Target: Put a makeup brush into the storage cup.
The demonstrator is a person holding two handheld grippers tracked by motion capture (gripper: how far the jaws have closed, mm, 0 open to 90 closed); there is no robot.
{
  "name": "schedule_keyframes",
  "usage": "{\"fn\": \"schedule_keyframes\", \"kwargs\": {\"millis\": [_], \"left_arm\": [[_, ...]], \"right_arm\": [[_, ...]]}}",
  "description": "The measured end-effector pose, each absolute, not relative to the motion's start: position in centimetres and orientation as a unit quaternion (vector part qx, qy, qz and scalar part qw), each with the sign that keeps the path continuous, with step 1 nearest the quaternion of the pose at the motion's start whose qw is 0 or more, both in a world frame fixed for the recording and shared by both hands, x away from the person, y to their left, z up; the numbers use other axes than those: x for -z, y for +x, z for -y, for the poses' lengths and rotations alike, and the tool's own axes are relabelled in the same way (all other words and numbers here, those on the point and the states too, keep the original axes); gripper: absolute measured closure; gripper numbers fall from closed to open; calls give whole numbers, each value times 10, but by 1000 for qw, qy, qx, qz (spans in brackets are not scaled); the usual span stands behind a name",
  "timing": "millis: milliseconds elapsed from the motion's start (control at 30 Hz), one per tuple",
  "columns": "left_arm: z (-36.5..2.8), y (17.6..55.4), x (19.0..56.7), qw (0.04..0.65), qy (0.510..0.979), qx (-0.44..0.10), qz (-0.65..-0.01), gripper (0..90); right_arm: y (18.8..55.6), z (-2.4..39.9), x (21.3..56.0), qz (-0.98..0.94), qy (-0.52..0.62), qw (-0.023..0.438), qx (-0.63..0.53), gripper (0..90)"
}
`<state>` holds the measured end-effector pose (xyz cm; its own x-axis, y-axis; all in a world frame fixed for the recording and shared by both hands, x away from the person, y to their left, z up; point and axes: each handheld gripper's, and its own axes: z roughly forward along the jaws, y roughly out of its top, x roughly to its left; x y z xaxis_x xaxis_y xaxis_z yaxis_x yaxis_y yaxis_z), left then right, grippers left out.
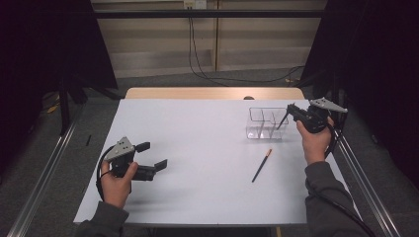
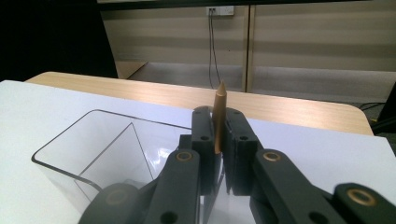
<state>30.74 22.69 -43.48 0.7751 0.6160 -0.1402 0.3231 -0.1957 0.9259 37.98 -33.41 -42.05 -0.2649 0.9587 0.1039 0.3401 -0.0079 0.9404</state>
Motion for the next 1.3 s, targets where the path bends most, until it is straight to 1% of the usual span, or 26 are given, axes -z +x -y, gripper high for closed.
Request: {"fn": "schedule_keyframes", "kwargs": {"millis": [267,500,567,600,1100,1167,1300], "left_arm": [[-227,308,436,560,759,-124,-307,32],[-227,308,436,554,762,-134,-309,32],[-227,309,436,559,762,-126,-303,32],[-227,308,436,554,761,-132,-310,32],[-226,308,435,557,759,-131,-312,32],[-227,308,436,554,761,-133,-310,32],[-226,308,435,555,761,-130,-310,32]], "right_arm": [[380,334,423,-633,518,314,-482,845],[380,334,424,-634,518,315,-481,845],[380,333,425,-630,521,315,-481,844],[381,333,425,-630,521,316,-481,844],[382,332,427,-633,522,314,-477,840],[382,332,428,-633,521,311,-481,823],[380,332,429,-635,522,307,-479,748]]}}
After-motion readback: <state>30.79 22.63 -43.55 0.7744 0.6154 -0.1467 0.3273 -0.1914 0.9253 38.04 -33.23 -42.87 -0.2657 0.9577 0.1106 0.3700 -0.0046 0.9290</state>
